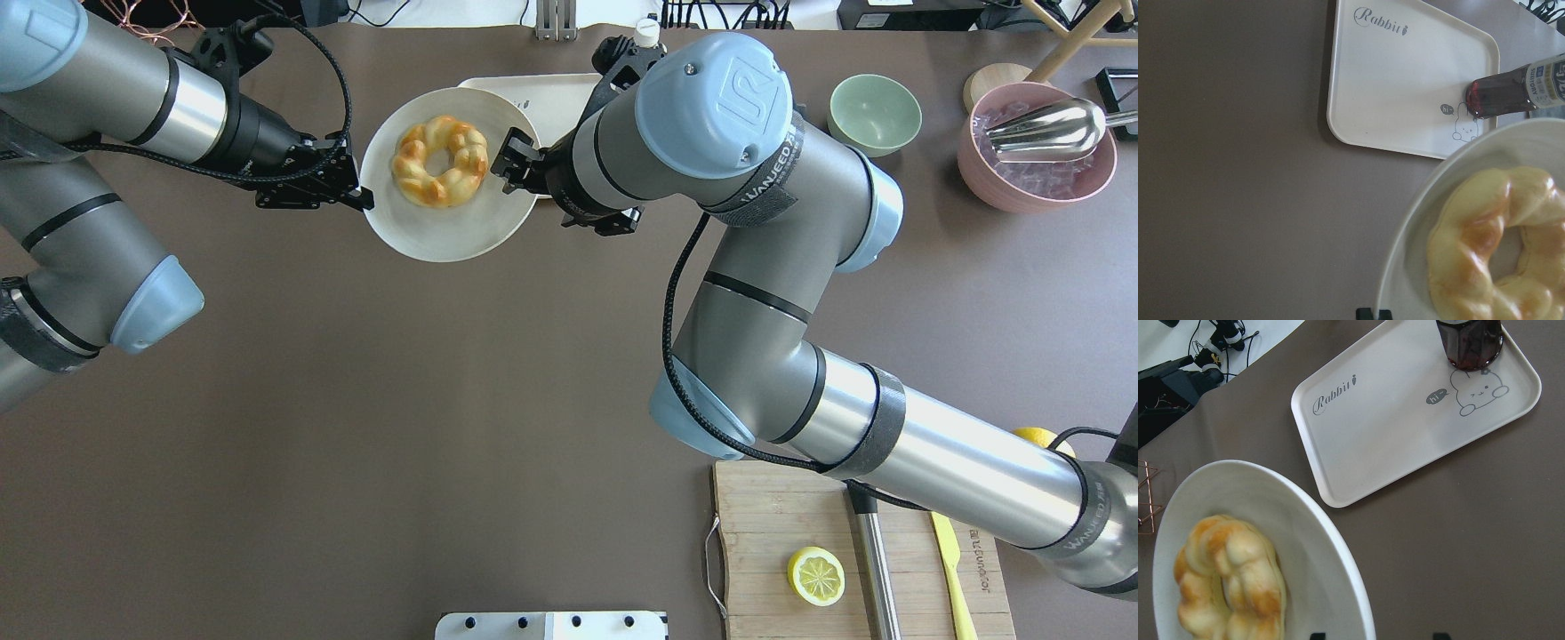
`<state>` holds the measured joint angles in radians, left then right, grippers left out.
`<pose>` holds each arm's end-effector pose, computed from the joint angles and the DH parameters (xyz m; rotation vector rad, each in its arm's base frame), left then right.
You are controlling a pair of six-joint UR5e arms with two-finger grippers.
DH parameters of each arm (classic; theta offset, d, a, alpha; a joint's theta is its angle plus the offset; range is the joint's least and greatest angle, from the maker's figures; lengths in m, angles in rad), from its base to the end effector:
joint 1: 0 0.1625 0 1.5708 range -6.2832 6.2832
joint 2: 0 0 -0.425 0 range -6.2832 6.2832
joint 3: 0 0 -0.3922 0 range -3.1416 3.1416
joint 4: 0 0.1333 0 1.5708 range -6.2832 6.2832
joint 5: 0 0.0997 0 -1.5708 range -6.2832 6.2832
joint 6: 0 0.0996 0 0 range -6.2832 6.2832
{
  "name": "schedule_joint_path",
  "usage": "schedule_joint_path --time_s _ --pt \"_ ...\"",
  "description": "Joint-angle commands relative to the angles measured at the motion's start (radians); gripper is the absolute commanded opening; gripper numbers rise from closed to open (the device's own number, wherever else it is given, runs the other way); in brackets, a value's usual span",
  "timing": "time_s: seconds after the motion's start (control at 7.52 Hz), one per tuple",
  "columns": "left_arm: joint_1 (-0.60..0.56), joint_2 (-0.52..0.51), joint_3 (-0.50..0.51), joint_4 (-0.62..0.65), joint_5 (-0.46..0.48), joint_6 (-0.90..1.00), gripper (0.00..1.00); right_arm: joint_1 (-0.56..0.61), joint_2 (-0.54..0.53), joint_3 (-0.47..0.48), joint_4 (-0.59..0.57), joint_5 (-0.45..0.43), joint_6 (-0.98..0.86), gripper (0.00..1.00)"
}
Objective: Place donut on tray
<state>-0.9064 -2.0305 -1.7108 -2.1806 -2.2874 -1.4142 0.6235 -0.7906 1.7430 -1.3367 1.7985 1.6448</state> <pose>0.3275 -0.5283 0.2553 0.0456 1.3030 -0.2079 -0.4660 -0.4716 0.0890 0.1290 -1.2034 0.4765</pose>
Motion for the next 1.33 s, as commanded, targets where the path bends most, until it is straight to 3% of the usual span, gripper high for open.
schedule_joint_path --time_s 0.0,0.4,0.53,0.8,1.2 --pt "-0.038 0.021 0.005 0.005 0.006 0.003 0.0 0.025 -0.025 0.03 -0.003 0.047 -0.002 1.0" --pt "-0.077 -0.002 0.026 0.132 0.02 0.038 0.0 0.088 -0.155 0.107 -0.004 0.122 -0.036 1.0" --pt "-0.077 -0.041 0.067 0.163 0.063 0.044 0.0 0.119 -0.192 0.11 -0.009 0.155 -0.074 1.0" --pt "-0.077 -0.138 0.224 0.159 0.098 0.049 0.0 0.153 -0.232 0.127 -0.08 0.191 -0.201 1.0" --pt "-0.074 -0.319 0.507 0.119 0.178 0.034 0.0 0.197 -0.301 0.174 -0.07 0.243 -0.275 1.0"
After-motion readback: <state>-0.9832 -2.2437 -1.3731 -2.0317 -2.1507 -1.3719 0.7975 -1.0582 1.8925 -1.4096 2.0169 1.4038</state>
